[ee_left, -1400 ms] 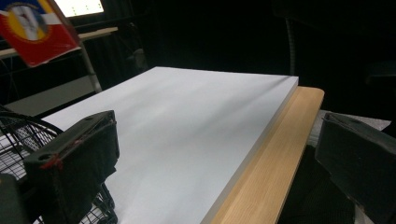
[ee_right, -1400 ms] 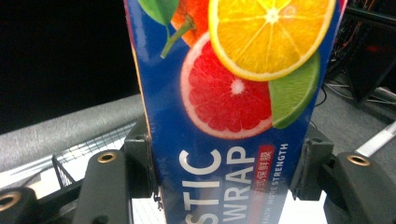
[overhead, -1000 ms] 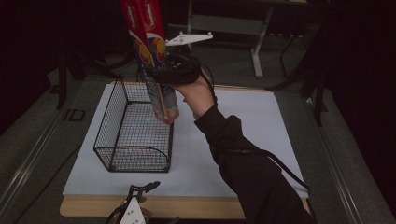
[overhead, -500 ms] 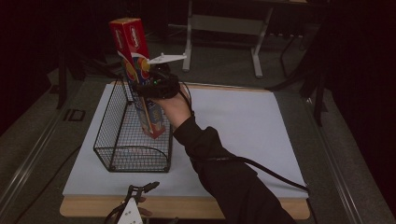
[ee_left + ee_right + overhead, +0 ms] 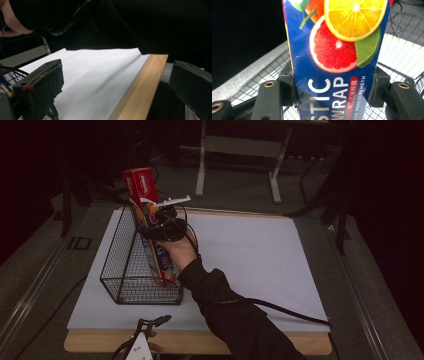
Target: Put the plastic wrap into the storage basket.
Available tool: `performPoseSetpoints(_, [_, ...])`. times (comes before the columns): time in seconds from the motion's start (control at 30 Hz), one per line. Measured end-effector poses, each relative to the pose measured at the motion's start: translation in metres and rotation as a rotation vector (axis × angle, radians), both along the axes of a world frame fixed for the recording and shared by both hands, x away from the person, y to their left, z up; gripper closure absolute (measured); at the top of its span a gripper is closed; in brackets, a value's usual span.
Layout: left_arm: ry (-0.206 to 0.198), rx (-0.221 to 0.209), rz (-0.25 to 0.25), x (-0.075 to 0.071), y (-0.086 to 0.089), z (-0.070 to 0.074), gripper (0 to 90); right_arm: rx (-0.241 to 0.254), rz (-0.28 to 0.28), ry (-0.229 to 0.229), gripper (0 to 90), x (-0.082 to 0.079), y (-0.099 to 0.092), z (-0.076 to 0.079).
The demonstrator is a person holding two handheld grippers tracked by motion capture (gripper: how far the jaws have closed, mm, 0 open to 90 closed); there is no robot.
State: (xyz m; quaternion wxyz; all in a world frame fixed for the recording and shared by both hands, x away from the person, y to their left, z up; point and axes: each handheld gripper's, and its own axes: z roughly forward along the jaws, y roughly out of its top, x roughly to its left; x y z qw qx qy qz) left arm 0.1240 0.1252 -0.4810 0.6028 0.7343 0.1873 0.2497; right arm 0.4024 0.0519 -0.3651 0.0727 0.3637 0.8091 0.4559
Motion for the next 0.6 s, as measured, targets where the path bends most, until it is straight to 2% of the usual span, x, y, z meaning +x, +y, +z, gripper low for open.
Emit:
performPoseSetpoints(0.13, [0.002,0.000,0.000,0.001,0.001,0.000,0.1,-0.023,-0.025,0.023,39.8,0.003,0.002,-0.010])
performPoseSetpoints(0.37, [0.003,-0.002,-0.005,0.001,0.001,0.000,0.1,-0.052,-0.049,0.019,39.7,0.007,0.007,-0.025])
performPoseSetpoints(0.4, [0.003,-0.002,-0.005,0.001,0.001,0.000,0.1,-0.044,-0.056,0.008,39.7,0.007,0.008,-0.026])
performPoseSetpoints(0.6, [0.001,-0.001,-0.007,0.001,0.000,0.000,0.1,-0.055,-0.054,0.010,39.5,0.012,0.014,-0.028])
